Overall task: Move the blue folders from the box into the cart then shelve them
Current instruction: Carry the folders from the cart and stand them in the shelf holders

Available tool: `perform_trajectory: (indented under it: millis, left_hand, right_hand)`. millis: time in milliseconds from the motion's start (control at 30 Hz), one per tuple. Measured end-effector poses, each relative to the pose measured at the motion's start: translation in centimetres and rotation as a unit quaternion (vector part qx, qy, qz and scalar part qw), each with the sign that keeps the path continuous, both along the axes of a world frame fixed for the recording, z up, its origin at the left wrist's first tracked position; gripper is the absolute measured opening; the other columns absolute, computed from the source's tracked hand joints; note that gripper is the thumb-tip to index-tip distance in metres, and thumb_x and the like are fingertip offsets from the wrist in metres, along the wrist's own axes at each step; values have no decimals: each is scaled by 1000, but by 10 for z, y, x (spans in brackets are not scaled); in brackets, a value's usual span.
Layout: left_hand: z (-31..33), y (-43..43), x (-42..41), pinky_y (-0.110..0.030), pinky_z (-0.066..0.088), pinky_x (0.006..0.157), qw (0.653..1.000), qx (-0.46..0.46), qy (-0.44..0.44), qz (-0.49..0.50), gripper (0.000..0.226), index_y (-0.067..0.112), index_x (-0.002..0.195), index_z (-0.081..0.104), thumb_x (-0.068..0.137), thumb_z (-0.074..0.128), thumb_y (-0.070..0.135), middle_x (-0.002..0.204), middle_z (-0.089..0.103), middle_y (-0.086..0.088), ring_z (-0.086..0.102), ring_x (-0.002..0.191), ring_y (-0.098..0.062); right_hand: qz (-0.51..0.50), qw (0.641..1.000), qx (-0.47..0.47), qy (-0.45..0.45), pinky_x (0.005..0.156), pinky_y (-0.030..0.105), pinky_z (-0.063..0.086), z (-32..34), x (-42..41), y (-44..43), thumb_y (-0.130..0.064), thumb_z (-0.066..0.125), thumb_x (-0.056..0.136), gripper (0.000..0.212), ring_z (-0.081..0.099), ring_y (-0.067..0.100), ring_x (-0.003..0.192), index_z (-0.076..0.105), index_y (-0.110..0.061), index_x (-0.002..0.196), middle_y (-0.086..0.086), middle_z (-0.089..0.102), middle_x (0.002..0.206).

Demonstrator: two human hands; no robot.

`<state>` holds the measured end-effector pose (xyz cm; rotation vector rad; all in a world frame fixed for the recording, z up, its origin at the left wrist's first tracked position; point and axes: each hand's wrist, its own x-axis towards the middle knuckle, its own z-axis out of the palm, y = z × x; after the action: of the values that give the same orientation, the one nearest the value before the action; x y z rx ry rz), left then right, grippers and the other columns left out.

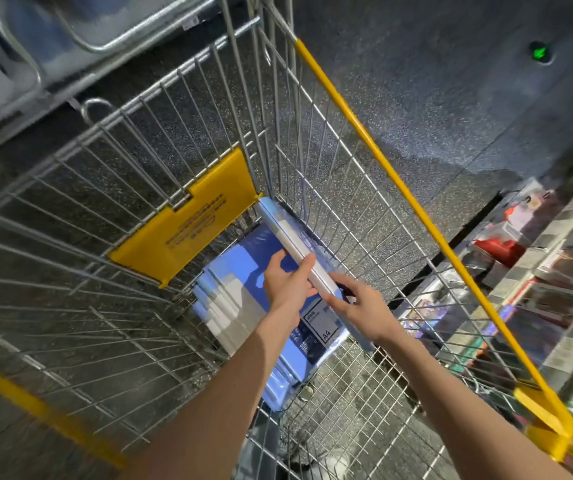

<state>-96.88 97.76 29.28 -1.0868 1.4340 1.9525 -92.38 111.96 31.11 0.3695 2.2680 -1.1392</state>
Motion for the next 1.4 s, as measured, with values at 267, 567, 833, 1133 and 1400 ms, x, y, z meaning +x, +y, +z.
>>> perform_trajectory:
  millis: [267,567,833,1133,1400]
  left_hand:
    - [9,0,5,-31,60,56,994,-78,35,-65,53,17,139,51,91,72,18,121,67,-13,72,92,-32]
    - [42,-22,14,-35,62,57,966,-126,107,-200,19,17,106,64,89,71,14,94,72,-6,74,77,-25]
    - [107,-37,26,-35,61,57,948,-115,173,-240,32,25,112,71,82,82,29,78,75,-12,67,57,-21]
    - [186,-38,34,-51,63,72,922,-118,284,-235,63,29,106,80,53,92,60,93,75,-19,65,72,-21]
    - [251,-30,60,-27,57,89,884,-144,382,-228,55,27,112,77,66,85,57,99,76,14,62,89,9]
  right_hand:
    - [-32,999,-19,-30,88,45,55,20,3,-1,-33,69,92,15,70,19,90,71,-28,105,-1,74,99]
    - [-193,970,-138,-58,79,11,42,41,7,-13,-39,50,103,22,58,-6,92,66,-29,112,-19,65,100]
    - [-219,947,-231,-36,91,34,48,92,14,-46,-50,48,100,31,68,15,95,72,-35,113,-5,75,108]
    - [-209,927,-310,41,86,34,46,171,28,-45,-37,45,103,32,73,13,91,73,-24,112,-1,74,92]
    - [-218,906,-350,91,110,60,39,230,54,-34,-49,43,102,46,63,33,118,66,-18,128,17,69,122]
